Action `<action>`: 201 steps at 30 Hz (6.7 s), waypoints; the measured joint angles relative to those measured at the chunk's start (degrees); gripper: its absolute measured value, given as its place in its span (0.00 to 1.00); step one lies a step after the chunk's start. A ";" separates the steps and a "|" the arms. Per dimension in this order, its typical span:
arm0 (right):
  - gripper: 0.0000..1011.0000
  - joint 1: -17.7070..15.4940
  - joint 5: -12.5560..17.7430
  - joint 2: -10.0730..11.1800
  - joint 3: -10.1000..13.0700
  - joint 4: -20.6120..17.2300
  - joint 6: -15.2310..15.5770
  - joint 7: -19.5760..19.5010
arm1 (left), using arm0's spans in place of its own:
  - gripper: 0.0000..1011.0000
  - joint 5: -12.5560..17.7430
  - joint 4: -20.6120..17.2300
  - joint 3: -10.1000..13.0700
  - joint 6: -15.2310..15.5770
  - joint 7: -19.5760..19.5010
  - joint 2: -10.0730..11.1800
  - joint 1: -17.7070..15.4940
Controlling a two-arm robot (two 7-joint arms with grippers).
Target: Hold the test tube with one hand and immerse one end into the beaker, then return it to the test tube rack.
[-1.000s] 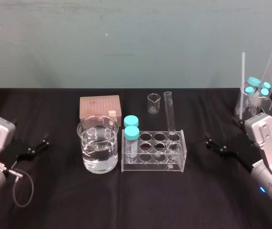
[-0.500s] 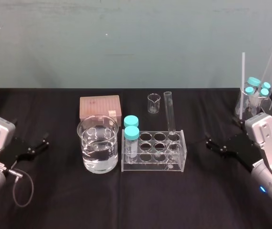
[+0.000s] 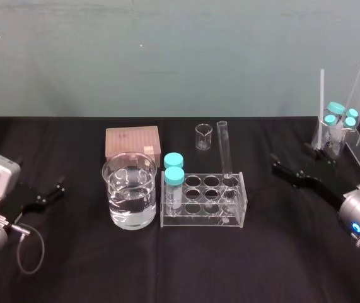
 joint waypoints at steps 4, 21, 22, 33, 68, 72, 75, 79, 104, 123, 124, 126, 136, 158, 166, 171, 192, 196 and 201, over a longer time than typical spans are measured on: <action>0.99 0.76 2.61 -0.60 0.77 -0.64 2.14 3.01 | 0.99 0.00 0.00 0.00 0.00 0.00 0.00 0.00; 0.99 5.63 0.16 -3.84 -2.67 1.98 4.77 11.34 | 0.99 0.00 0.00 0.00 0.00 0.00 0.00 0.00; 0.99 6.03 -0.16 -4.05 -2.89 2.48 4.78 11.57 | 0.99 0.00 0.00 0.00 0.00 0.00 0.00 0.00; 0.99 12.01 -3.55 -7.46 -5.40 10.06 4.75 14.90 | 0.99 0.00 0.00 0.00 0.00 0.00 0.00 0.00; 0.76 15.17 -5.73 -9.65 -6.49 14.57 4.16 16.23 | 0.99 0.00 0.00 0.00 0.00 0.00 0.00 0.00; 0.63 15.15 -5.66 -9.63 -6.46 14.53 4.17 16.21 | 0.99 0.00 0.00 0.00 0.00 0.00 0.00 0.00; 0.53 15.13 -5.64 -9.62 -6.44 14.51 4.19 16.21 | 0.99 0.00 0.00 0.00 0.00 0.00 0.00 0.00; 0.42 15.12 -5.61 -9.61 -6.42 14.49 4.20 16.20 | 0.99 0.00 0.00 0.00 0.00 0.00 0.00 0.00; 0.23 14.43 -5.72 -9.80 -5.81 14.42 2.73 16.17 | 0.99 0.00 0.00 0.00 0.00 0.00 0.00 0.00; 0.22 11.77 -4.76 -10.63 -2.70 12.46 -1.91 16.86 | 0.99 0.00 0.00 0.00 0.00 0.00 0.00 0.00; 0.23 11.65 -4.57 -10.71 -2.54 12.36 -2.17 16.98 | 0.99 0.00 0.00 0.00 0.00 0.00 0.00 0.00; 0.23 11.26 -4.02 -10.89 -2.11 11.99 -2.80 17.24 | 0.99 0.00 0.00 0.00 0.00 0.00 0.00 0.00; 0.23 10.56 -3.14 -10.47 -1.01 9.29 -4.59 17.87 | 0.99 0.00 0.00 0.00 0.00 0.00 0.00 0.00; 0.23 8.55 -2.85 -7.88 3.40 1.83 -6.81 15.37 | 0.99 0.00 0.00 0.00 0.00 0.00 0.00 0.00; 0.23 7.90 -2.77 -7.86 3.76 1.56 -6.30 15.23 | 0.99 0.00 0.00 0.00 0.00 0.00 0.00 0.00; 0.23 7.95 -2.71 -8.00 3.74 1.76 -6.09 15.32 | 0.99 0.00 0.00 0.00 0.00 0.00 0.00 0.00; 0.23 8.29 -2.66 -8.39 3.21 2.37 -5.74 15.69 | 0.99 0.00 0.00 0.00 0.00 0.00 0.00 0.00; 0.23 8.31 -2.65 -8.39 3.12 2.45 -5.68 15.78 | 0.99 0.00 0.00 0.00 0.00 0.00 0.00 0.00; 0.23 8.35 -2.62 -8.37 3.03 2.53 -5.59 15.86 | 0.99 0.00 0.00 0.00 0.00 0.00 0.00 0.00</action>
